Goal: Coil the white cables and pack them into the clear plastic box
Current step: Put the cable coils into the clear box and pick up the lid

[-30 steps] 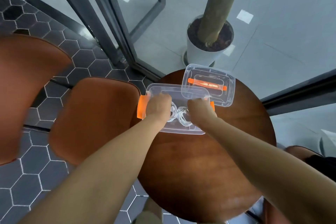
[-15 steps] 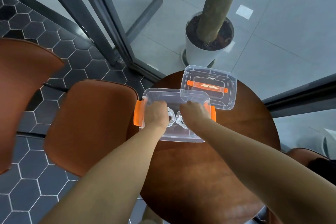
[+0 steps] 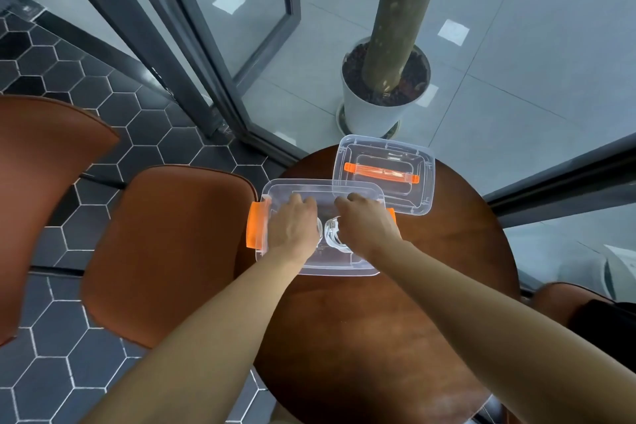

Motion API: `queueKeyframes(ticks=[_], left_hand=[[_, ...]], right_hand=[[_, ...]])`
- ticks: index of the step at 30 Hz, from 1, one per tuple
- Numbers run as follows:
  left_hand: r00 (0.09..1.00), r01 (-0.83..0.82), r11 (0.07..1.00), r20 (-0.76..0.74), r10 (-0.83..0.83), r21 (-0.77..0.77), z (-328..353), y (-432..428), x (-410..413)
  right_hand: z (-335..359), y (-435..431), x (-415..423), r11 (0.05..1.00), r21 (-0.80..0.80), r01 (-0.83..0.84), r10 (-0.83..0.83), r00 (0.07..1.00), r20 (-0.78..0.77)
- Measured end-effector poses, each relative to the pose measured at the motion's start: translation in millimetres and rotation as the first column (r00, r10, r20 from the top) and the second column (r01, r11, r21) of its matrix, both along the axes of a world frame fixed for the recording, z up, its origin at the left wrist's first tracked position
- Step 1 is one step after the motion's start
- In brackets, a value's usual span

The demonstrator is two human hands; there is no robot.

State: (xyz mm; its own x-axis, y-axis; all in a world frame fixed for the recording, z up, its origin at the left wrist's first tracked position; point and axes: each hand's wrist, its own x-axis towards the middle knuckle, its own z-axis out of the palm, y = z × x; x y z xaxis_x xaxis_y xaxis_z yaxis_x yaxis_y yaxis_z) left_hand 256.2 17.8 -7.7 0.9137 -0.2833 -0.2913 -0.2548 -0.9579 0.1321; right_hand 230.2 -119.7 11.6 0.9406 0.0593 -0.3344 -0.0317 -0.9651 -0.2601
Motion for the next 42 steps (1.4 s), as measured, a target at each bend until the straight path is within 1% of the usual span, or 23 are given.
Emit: queueKeyframes(ticks=[4,6,11,13,15,18,21,23,24,26,28,31,35,39,42], left_hand=[[0.99,0.024,0.989,0.138,-0.003,-0.148,15.0,-3.2,4.8],[0.982,0.033,0.984,0.189,0.001,-0.178,21.1,-7.5,12.0],[0.977,0.068,0.979,0.214,-0.026,-0.193,25.2,-23.9,30.7],[0.97,0.101,0.978,0.235,-0.057,-0.18,25.2,-32.2,38.6],[0.969,0.118,0.979,0.233,-0.078,-0.164,23.2,-41.7,48.3],[0.994,0.05,0.98,0.102,-0.03,-0.194,12.0,-55.5,70.4],[0.997,0.021,0.992,-0.069,-0.03,-0.128,-3.9,-65.7,95.9],[0.982,-0.017,0.995,-0.186,-0.002,-0.1,-13.5,-70.9,111.2],[0.971,-0.039,0.995,-0.238,0.015,-0.096,-17.6,-72.6,117.2],[0.948,-0.096,0.99,-0.313,0.059,-0.101,-29.0,-75.5,128.0],[0.907,-0.177,0.979,-0.404,0.121,-0.105,-37.1,-78.5,134.3],[0.813,-0.306,0.945,-0.548,0.194,-0.12,-44.2,-83.7,139.1],[0.774,-0.362,0.923,-0.594,0.219,-0.132,-50.7,-91.4,142.4],[0.768,-0.42,0.892,-0.589,0.251,-0.167,-53.0,-94.6,140.4],[0.694,-0.533,0.818,-0.665,0.276,-0.217,-46.2,-87.3,142.4]], right_hand=[[15.6,-24.6,-7.8,0.984,0.111,0.142,-0.158,0.974,0.159],[20.4,-42.0,-9.8,0.966,0.146,0.213,-0.24,0.95,0.199],[14.4,-83.7,-9.1,0.918,0.145,0.37,-0.394,0.89,0.228],[4.4,-95.9,-7.9,0.9,0.122,0.418,-0.434,0.881,0.187],[-5.4,-106.9,-5.6,0.861,0.101,0.499,-0.508,0.854,0.114],[-28.0,-124.4,-1.4,0.806,0.07,0.587,-0.591,0.806,0.047],[-50.4,-140.8,1.3,0.738,0.053,0.673,-0.674,0.738,0.009],[-64.1,-150.6,2.6,0.665,0.052,0.745,-0.745,0.666,-0.018],[-69.1,-153.9,3.8,0.631,0.059,0.774,-0.773,0.633,-0.042],[-77.6,-158.0,6.4,0.595,0.074,0.8,-0.795,0.6,-0.087],[-84.8,-159.9,10.2,0.592,0.067,0.803,-0.796,0.596,-0.107],[-91.7,-160.3,16.9,0.601,0.055,0.797,-0.79,0.604,-0.104],[-98.3,-159.5,21.3,0.59,0.063,0.805,-0.796,0.593,-0.124],[-100.2,-159.6,16.5,0.524,0.109,0.845,-0.832,0.535,-0.148],[-95.7,-161.7,9.1,0.498,0.18,0.848,-0.846,0.521,-0.113]])
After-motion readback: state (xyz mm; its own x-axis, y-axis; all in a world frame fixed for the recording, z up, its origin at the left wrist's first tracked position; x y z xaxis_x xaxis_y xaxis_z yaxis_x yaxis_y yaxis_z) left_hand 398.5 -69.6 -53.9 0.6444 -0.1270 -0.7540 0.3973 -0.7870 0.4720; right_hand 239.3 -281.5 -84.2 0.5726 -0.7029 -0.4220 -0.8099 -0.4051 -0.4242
